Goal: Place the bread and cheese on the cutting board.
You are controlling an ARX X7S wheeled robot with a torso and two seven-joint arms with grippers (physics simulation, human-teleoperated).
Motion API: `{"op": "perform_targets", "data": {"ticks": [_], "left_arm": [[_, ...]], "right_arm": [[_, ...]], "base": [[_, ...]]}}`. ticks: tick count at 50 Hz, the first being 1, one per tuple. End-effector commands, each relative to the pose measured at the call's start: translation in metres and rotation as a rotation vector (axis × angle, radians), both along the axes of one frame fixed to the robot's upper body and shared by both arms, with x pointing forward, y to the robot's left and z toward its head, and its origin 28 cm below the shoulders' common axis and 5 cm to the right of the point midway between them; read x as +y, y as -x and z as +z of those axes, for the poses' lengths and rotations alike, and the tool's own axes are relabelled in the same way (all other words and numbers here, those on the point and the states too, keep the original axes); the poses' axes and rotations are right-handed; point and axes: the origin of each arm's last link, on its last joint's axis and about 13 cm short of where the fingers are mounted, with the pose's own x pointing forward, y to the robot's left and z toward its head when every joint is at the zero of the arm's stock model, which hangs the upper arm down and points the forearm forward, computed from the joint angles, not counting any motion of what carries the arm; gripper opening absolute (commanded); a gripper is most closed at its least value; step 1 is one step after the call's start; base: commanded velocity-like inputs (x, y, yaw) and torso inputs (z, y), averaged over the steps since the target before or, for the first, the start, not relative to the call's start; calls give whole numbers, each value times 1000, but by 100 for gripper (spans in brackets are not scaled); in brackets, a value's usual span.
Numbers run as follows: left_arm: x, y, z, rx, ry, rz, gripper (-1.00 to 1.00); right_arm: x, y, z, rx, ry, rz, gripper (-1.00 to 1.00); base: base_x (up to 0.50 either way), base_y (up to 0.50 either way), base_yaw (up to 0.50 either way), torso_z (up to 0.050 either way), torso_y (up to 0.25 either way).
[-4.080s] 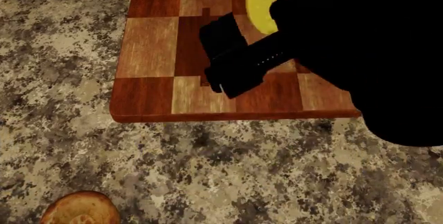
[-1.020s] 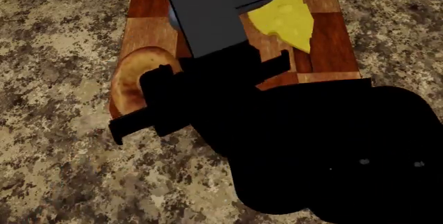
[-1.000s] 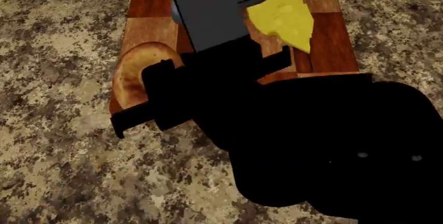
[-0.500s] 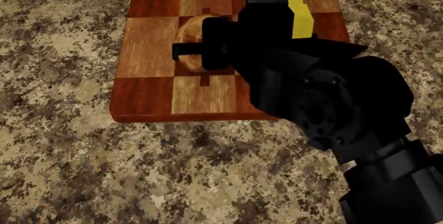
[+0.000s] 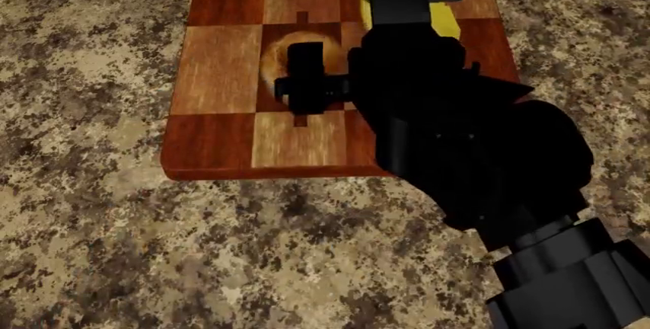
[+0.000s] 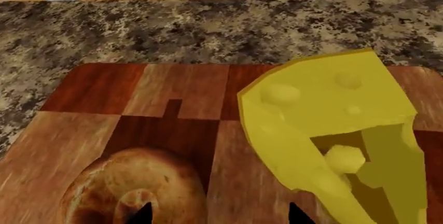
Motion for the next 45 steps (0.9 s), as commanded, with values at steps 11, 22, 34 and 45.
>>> {"op": "perform_targets", "data": {"ticks": [11,22,34,45], "left_arm": [[-1,-1,1,-5,2,-3,100],[-3,0,2,-5,-3,-10,100],[-4,1,2,-9,2,-11,100],[-6,2,4,-19,-9,-25,100]], "right_arm": [[11,27,19,-20,-4,109,100],[9,55,40,-110,21,121,100],[6,91,35,-224,49,104,100],[4,121,19,-334,55,73,100]], "base": [[-1,0,1,0,0],[0,0,0,0,0],[0,0,0,0,0],[0,0,0,0,0]]}}
